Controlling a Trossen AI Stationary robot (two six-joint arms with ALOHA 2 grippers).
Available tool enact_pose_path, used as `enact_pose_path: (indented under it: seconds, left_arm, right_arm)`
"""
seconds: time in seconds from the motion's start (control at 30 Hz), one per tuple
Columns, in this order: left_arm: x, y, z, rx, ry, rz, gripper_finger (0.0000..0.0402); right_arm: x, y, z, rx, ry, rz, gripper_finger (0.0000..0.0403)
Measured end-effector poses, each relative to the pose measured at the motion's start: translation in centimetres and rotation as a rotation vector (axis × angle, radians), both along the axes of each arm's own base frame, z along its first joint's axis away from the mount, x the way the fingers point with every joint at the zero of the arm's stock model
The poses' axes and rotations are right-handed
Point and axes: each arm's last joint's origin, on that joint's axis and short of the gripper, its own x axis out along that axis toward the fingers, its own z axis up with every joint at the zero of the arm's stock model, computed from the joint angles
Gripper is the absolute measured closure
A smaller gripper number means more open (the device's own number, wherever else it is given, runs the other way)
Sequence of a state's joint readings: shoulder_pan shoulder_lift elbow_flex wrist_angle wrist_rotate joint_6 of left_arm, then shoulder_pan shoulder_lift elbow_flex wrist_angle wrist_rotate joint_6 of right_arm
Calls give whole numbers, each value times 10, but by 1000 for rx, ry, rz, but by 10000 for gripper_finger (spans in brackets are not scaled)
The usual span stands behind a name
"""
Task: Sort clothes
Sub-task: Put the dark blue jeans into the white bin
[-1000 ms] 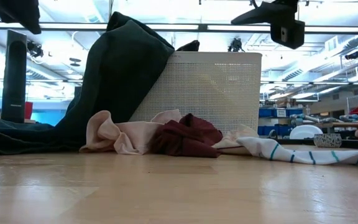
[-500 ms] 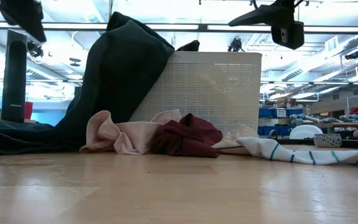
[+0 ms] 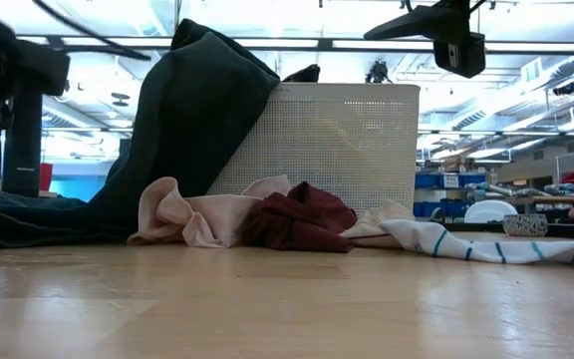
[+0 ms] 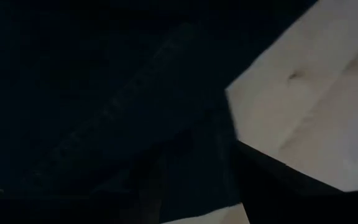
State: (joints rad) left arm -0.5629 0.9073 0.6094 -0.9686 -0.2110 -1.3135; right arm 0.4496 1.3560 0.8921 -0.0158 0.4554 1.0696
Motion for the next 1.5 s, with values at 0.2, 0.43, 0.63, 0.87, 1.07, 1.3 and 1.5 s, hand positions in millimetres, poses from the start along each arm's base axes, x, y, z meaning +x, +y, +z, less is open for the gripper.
enact_pose_path:
  seconds: [0.2, 0.43, 0.63, 0.87, 1.07, 1.3, 1.5]
  left_arm:
    - [-6, 3, -10, 61, 86, -51, 220]
    - [0, 0, -18, 121, 127, -74, 220]
    - [20, -9, -26, 161, 49, -137, 220]
    - [33, -6, -42, 249, 139, -213, 220]
    - [43, -2, -60, 337, 247, -259, 221]
    - [48, -3, -60, 212, 292, -258, 347]
    - [53, -6, -27, 204, 216, -205, 394]
  right_arm:
    - [0, 0, 0, -1, 1, 11, 239]
    - [0, 1, 0, -9, 4, 21, 239]
    - [0, 1, 0, -15, 5, 31, 239]
    - [0, 1, 0, -12, 7, 41, 239]
    - [0, 2, 0, -13, 4, 44, 239]
    - [0, 4, 1, -17, -10, 55, 239]
    - [-1, 4, 1, -29, -5, 60, 239]
